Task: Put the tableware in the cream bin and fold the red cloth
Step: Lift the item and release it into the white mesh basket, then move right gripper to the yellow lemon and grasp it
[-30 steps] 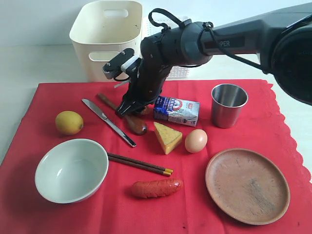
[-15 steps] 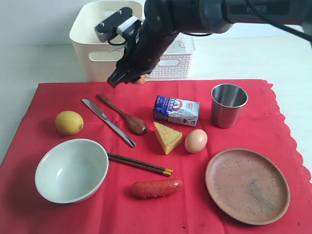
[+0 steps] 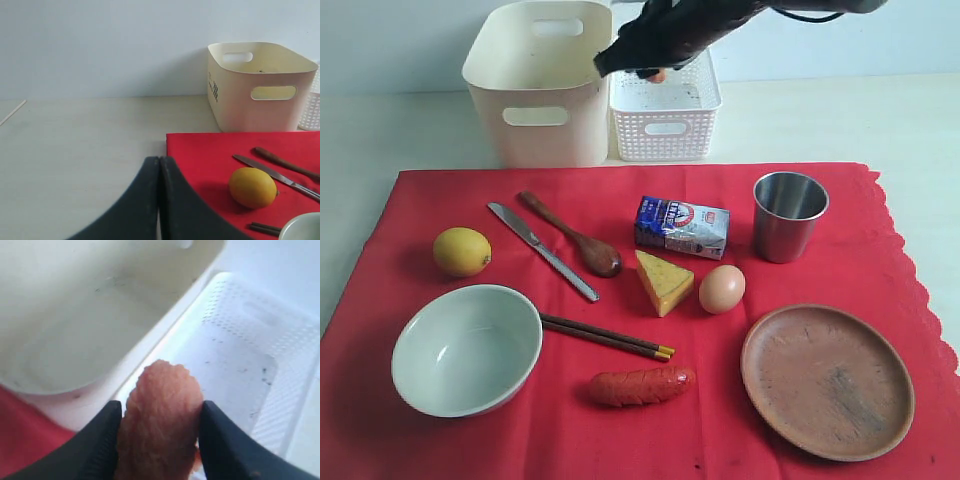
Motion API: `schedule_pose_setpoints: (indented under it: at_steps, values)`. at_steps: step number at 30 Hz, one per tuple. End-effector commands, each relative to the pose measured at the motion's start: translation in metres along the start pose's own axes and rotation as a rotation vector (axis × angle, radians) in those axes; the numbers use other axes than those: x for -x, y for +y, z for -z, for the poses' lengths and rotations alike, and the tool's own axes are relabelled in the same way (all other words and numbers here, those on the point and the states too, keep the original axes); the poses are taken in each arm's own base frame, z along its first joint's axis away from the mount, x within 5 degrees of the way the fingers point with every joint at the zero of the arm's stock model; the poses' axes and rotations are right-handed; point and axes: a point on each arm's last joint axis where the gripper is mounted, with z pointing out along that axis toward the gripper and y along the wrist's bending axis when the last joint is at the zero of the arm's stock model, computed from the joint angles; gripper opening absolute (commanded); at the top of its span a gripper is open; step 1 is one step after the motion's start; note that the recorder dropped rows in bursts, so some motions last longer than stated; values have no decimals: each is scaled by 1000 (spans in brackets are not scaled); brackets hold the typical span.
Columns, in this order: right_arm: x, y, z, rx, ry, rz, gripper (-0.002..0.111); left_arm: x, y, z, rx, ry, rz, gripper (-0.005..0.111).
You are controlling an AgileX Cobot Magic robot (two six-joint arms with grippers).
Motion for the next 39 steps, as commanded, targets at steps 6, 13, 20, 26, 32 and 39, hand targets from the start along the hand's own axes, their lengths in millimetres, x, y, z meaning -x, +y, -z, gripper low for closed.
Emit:
schedule_pose_setpoints:
  at_steps: [6,13,20,26,32,39]
  values:
    - [-9,-47,-22,-83,-106,-131,0,1,0,1,3,-10,3,0]
    - [-35,-46,-63,-87,-149,-152,23,1,0,1,3,-10,3,0]
    - [-41,-46,-70,-86,-144,-152,76,1,0,1,3,-10,3,0]
    - [-28,-46,-51,-84,-109,-153,76,1,0,1,3,-10,3,0]
    - [-9,-45,-2,-71,35,-157,76,1,0,1,3,-10,3,0]
    - [-2,-42,36,-49,159,-171,76,1,0,1,3,-10,3,0]
